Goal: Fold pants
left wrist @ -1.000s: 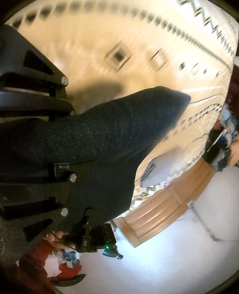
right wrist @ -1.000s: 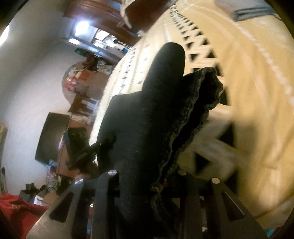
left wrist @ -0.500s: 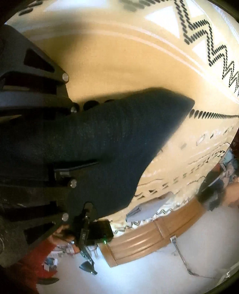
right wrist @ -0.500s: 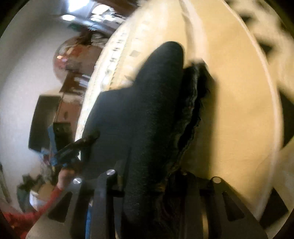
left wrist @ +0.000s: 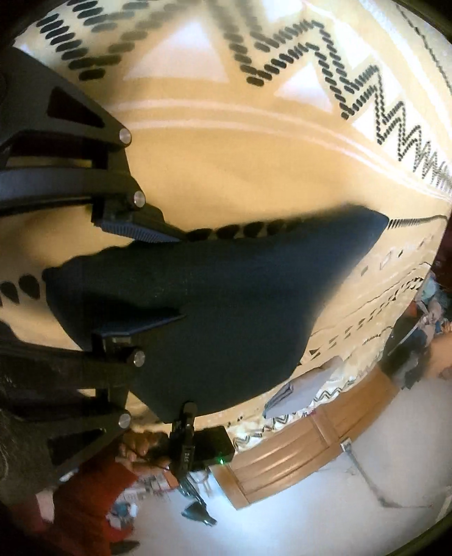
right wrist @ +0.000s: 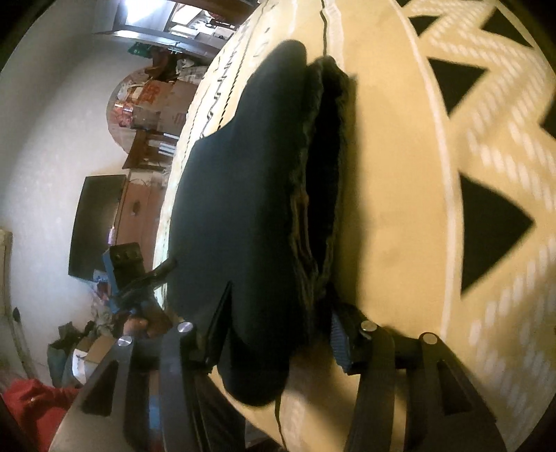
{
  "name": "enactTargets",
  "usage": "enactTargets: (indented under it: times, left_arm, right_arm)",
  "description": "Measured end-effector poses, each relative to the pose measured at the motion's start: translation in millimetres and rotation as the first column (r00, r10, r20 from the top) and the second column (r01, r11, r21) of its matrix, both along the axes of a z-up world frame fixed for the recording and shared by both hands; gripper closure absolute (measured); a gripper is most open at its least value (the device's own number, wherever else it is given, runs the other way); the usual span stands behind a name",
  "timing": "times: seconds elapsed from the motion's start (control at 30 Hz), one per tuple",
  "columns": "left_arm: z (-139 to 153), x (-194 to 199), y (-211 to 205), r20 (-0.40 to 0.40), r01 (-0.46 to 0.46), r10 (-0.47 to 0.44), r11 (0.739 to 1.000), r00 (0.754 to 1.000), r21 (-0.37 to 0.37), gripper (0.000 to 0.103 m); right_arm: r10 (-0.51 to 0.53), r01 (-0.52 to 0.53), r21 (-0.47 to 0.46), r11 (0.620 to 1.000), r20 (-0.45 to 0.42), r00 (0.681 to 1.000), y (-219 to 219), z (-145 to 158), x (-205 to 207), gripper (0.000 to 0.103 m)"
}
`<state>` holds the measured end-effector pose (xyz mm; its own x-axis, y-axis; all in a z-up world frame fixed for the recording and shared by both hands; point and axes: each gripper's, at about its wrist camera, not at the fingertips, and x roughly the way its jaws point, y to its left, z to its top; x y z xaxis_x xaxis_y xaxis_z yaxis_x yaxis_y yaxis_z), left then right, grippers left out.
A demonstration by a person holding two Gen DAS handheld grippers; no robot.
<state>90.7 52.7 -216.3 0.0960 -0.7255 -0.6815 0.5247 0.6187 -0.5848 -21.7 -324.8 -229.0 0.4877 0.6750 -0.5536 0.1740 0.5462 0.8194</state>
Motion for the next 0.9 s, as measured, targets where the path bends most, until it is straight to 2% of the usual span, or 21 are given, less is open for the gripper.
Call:
enactTargets:
  times: [0.03,0.1,0.27,0.33,0.37,0.43,0.5,0.57,0.6,0.63,0.7,0.73,0.8,0.83,0.87,0.9]
  left_arm:
    - [1.3,1.2,-8.2,0.023,0.000,0.000,1.000,1.000,0.009,0.062]
    - [-1.3,4.0,-15.7,0.064,0.000,-0.001,1.000,0.998,0.012,0.062]
    - [4.9,3.8,-9.0,0.031,-0.022,0.021,1.000,0.999,0.014,0.062]
    - [18.8,-2.2,-3.4,0.053,-0.035,0.032,0.998,0.998,0.057,0.064]
    - [26.7,-6.5,-4.2,0.078,-0.033,0.028,0.997,0.997,0.071,0.064]
    - [47.5,-11.1,-10.2,0.138,-0.027,0.016,0.997,0.990,0.076,0.055]
    - [67.4,-7.4,-24.3,0.205,-0.011,-0.003,0.997,0.979,0.071,0.055]
    - [82.5,8.9,-45.6,0.239,-0.004,-0.006,0.999,0.971,0.042,0.055]
    - [84.3,17.5,-53.0,0.242,-0.013,0.005,0.999,0.970,0.032,0.055]
    - [82.4,36.5,-66.4,0.220,-0.033,0.026,0.999,0.975,0.029,0.055]
    - [69.9,62.5,-79.2,0.162,-0.070,0.062,0.997,0.985,0.045,0.055]
    - [59.0,76.5,-87.3,0.129,-0.082,0.071,0.994,0.989,0.078,0.055]
    - [32.6,97.4,-97.1,0.117,-0.113,0.091,0.975,0.989,0.191,0.058]
    - [19.8,105.2,-94.6,0.082,-0.128,0.113,0.971,0.990,0.200,0.068]
    - [11.4,110.2,-88.8,0.056,-0.143,0.135,0.972,0.989,0.186,0.075]
    - [8.5,111.7,-85.4,0.050,-0.161,0.155,0.970,0.987,0.179,0.088]
  right_arm:
    - [0.002,-0.002,-0.017,1.000,-0.004,1.000,3.8,-2.9,2.2,0.064]
    - [-0.011,0.011,0.013,1.000,-0.014,1.000,4.7,-12.0,5.2,0.069]
    - [0.000,0.000,-0.019,1.000,-0.004,1.000,8.0,-9.5,-0.3,0.067]
    - [-0.008,0.007,-0.094,0.996,-0.010,1.000,20.0,11.4,6.0,0.058]
    - [-0.012,0.009,-0.168,0.986,-0.013,1.000,23.9,25.6,4.4,0.055]
    - [-0.021,0.030,-0.319,0.947,0.031,0.999,27.6,54.0,-3.1,0.053]
    - [-0.045,0.097,-0.431,0.897,0.129,0.991,31.4,92.4,-6.6,0.053]
    - [-0.063,0.146,-0.481,0.864,0.185,0.981,34.8,114.1,5.6,0.053]
    - [-0.059,0.151,-0.507,0.849,0.193,0.979,37.9,120.8,19.9,0.058]
    - [-0.051,0.142,-0.534,0.833,0.182,0.982,37.6,121.4,36.6,0.072]
    - [-0.025,0.104,-0.585,0.804,0.140,0.990,44.1,115.8,73.2,0.086]
    - [-0.016,0.085,-0.602,0.794,0.120,0.993,41.7,107.7,88.1,0.087]
    - [-0.007,0.045,-0.636,0.770,0.063,0.998,37.2,89.2,115.5,0.087]
    - [-0.009,0.025,-0.644,0.765,0.027,1.000,37.1,78.2,126.2,0.091]
    - [-0.025,0.004,-0.620,0.784,-0.025,0.999,33.1,60.4,134.8,0.093]
    - [-0.043,0.012,-0.590,0.807,-0.039,0.998,25.1,48.1,136.1,0.094]
